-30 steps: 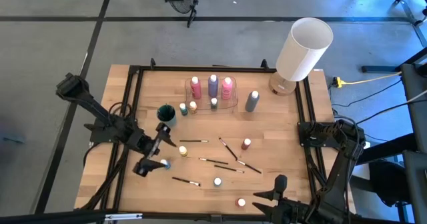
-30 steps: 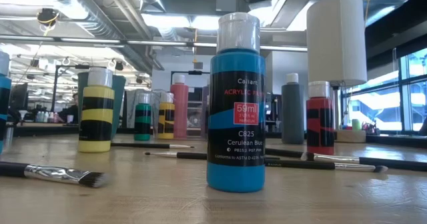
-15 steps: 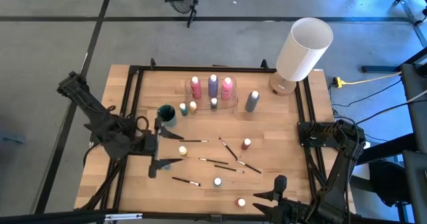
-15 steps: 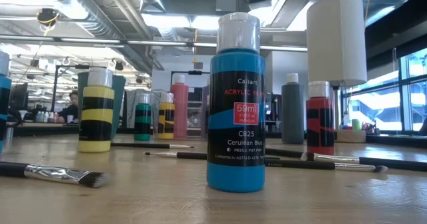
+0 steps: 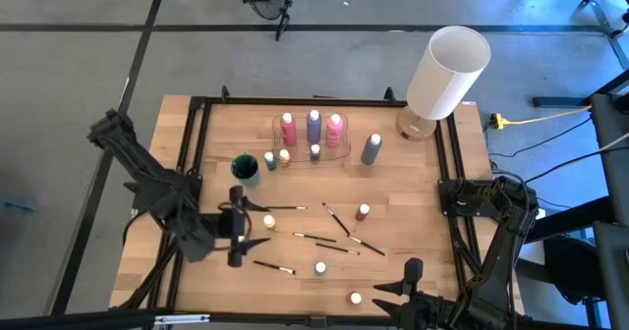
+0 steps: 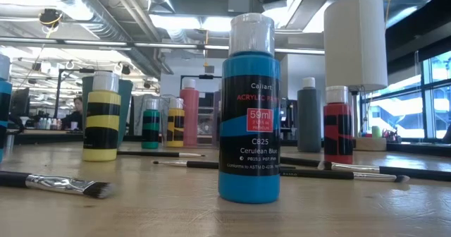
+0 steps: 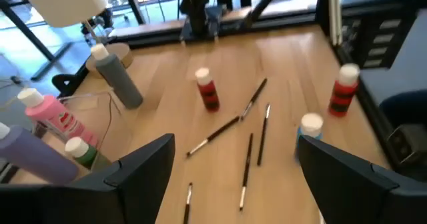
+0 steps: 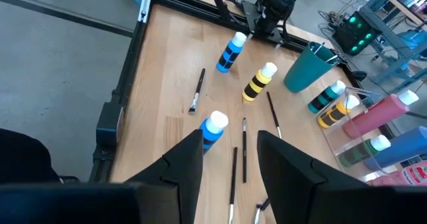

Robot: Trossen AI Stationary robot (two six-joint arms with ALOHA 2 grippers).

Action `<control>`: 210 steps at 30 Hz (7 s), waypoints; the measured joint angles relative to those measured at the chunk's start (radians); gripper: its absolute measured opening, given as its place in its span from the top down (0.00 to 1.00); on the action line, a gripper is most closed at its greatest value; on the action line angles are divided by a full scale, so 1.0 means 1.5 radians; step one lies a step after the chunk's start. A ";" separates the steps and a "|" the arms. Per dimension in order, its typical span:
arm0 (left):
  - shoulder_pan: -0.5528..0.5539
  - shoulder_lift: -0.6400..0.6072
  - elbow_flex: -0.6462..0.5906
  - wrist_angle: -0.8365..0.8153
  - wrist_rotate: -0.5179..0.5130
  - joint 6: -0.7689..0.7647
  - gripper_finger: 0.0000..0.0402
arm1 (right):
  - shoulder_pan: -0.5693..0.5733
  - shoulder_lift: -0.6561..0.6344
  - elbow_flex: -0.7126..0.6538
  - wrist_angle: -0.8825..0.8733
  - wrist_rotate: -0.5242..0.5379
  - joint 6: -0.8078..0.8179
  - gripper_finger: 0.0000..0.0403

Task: Pick & Place Paint Supplies
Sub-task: Put the light yellow paint bottle into the transparent bin

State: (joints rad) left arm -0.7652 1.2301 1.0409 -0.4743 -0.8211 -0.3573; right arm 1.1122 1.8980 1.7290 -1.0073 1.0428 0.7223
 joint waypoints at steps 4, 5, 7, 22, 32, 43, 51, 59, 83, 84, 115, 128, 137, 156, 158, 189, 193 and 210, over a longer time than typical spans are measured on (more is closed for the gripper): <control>0.014 0.033 0.000 -0.002 0.007 -0.041 0.22 | 0.000 0.000 0.000 -0.002 0.000 0.000 0.64; 0.019 0.038 0.000 -0.001 0.014 -0.065 0.22 | 0.000 0.000 0.000 -0.002 0.000 0.000 0.64; 0.033 0.048 0.000 -0.007 0.044 -0.096 0.22 | 0.000 0.000 0.000 -0.002 0.000 0.003 0.64; 0.119 0.059 0.000 -0.169 0.213 -0.335 0.22 | 0.000 0.000 0.000 -0.005 -0.005 0.009 0.64; 0.172 0.059 0.000 -0.184 0.295 -0.513 0.22 | -0.003 0.000 0.000 -0.004 -0.005 0.008 0.64; 0.235 0.059 0.000 -0.192 0.370 -0.526 0.22 | -0.005 0.000 0.000 -0.004 -0.005 0.007 0.64; 0.236 0.091 0.000 -0.216 0.405 -0.569 0.22 | -0.005 0.000 0.000 -0.004 -0.015 0.009 0.64; 0.254 0.145 0.000 -0.222 0.428 -0.554 0.22 | -0.005 0.000 0.001 -0.004 -0.016 0.009 0.64; 0.286 0.190 0.000 -0.212 0.477 -0.538 0.22 | -0.005 0.000 0.001 -0.004 -0.017 0.009 0.64; 0.287 0.190 0.000 -0.215 0.477 -0.538 0.22 | -0.005 0.000 0.001 -0.004 -0.017 0.009 0.64; 0.314 0.229 0.000 -0.202 0.496 -0.481 0.22 | -0.005 0.000 0.001 -0.005 -0.018 0.009 0.64; 0.314 0.229 0.000 -0.202 0.527 -0.488 0.31 | -0.005 0.000 0.001 -0.005 -0.018 0.009 0.64; 0.314 0.229 0.000 -0.202 0.526 -0.488 0.45 | -0.005 0.000 0.001 -0.005 -0.018 0.009 0.64; 0.314 0.228 0.000 -0.203 0.561 -0.436 0.64 | -0.005 0.000 0.000 -0.005 -0.018 0.009 0.64; 0.314 0.228 0.003 -0.209 0.564 -0.430 0.64 | -0.005 0.000 0.000 -0.007 -0.018 0.009 0.64; 0.502 0.228 0.413 -0.570 0.368 -0.169 0.64 | -0.005 0.018 0.000 -0.009 -0.052 0.154 0.64; 0.578 0.228 0.414 -0.570 0.377 -0.118 0.64 | -0.010 0.033 0.000 -0.005 -0.052 0.183 0.64; 0.747 0.307 0.412 -0.534 0.483 -0.070 0.64 | -0.030 0.036 0.000 0.031 -0.045 0.189 0.64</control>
State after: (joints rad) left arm 0.3550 1.6907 1.6592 -1.2751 -0.0968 -0.4628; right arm 1.0668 1.9522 1.7290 -0.9606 0.9750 1.0061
